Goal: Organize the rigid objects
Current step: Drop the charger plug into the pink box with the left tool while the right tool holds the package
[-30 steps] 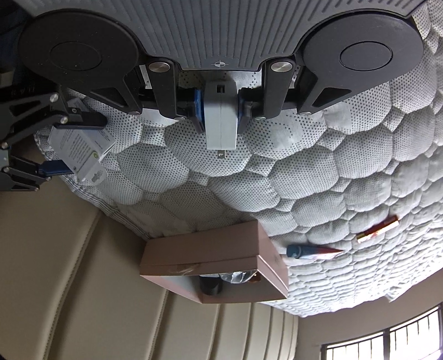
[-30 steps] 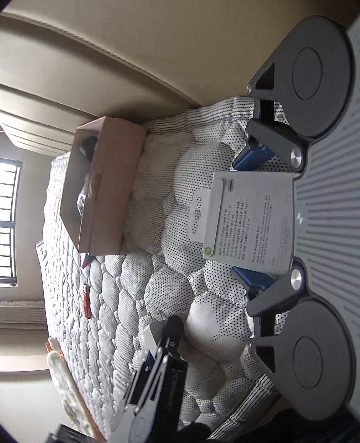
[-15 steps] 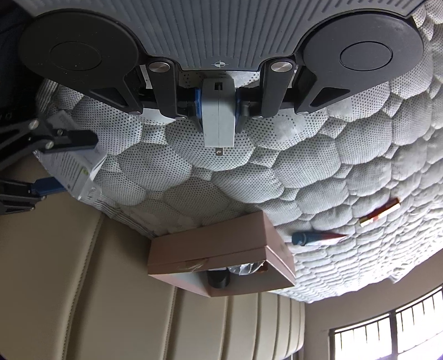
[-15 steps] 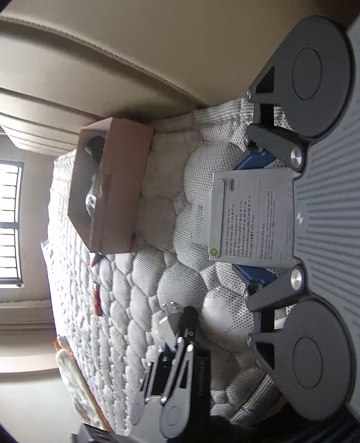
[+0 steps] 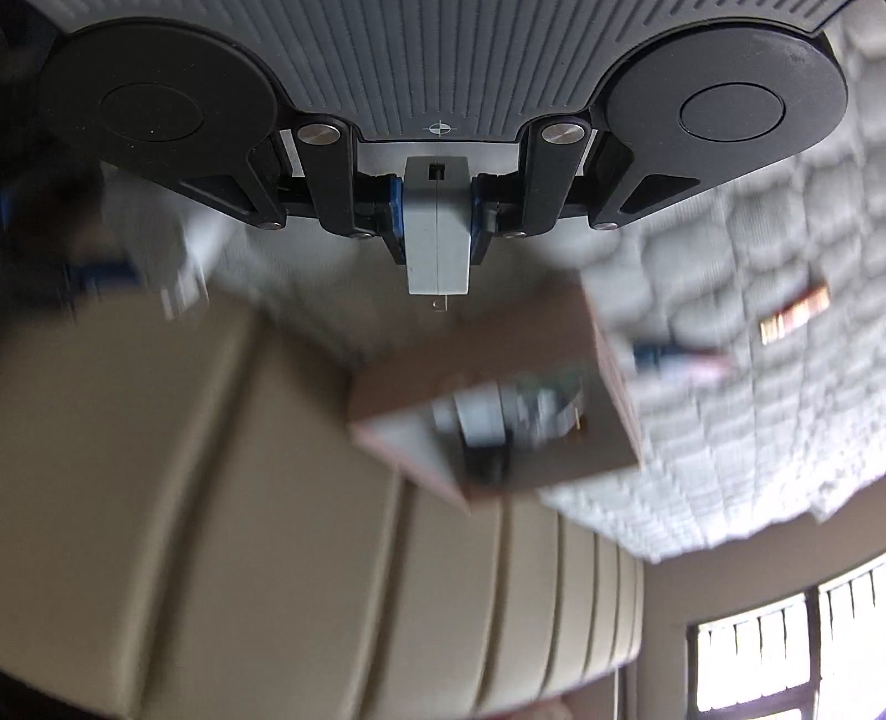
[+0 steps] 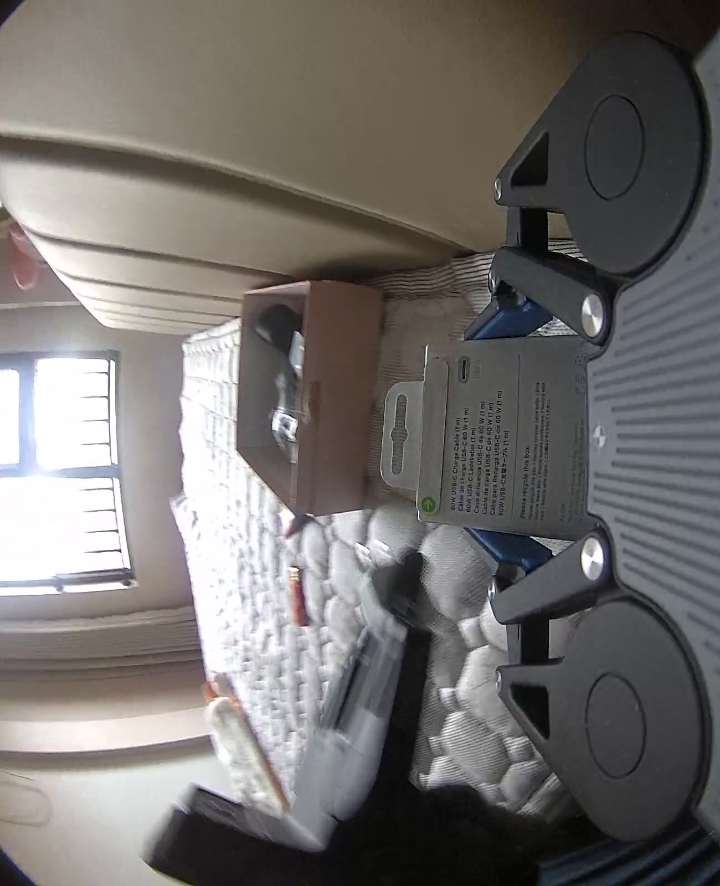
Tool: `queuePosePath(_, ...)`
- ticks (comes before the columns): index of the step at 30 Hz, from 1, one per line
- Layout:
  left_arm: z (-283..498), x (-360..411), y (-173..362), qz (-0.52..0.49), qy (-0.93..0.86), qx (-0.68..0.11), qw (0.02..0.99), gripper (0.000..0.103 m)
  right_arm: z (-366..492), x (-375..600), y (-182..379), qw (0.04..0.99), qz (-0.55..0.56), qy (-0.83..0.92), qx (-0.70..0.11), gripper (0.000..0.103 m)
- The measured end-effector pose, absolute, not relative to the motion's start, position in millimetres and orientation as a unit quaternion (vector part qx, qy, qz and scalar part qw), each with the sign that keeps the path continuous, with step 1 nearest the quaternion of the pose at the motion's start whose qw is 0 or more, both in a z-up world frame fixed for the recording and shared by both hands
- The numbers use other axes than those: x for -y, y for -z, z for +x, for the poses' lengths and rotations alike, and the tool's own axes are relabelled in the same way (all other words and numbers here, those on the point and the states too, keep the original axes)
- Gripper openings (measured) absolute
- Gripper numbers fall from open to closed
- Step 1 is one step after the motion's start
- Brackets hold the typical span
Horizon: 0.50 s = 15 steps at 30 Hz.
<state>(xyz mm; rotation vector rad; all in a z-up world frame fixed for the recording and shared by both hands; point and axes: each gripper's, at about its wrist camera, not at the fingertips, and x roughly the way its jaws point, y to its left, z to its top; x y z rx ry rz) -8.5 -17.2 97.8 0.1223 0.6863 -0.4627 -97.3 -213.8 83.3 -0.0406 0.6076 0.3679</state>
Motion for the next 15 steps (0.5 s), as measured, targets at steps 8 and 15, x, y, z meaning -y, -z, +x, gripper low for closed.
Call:
queuePosePath(8,118,48,-137,0.034,0.164,-0.267,0.949,0.024,-92,212,-81,0.944,-0.019,-0.179,-0.275,0.069)
queuePosePath(15,193,39,-84,-0.072,0.113,-0.352,0.926,0.025,-87,209,-72,0.941,-0.034,-0.17,-0.289,0.069)
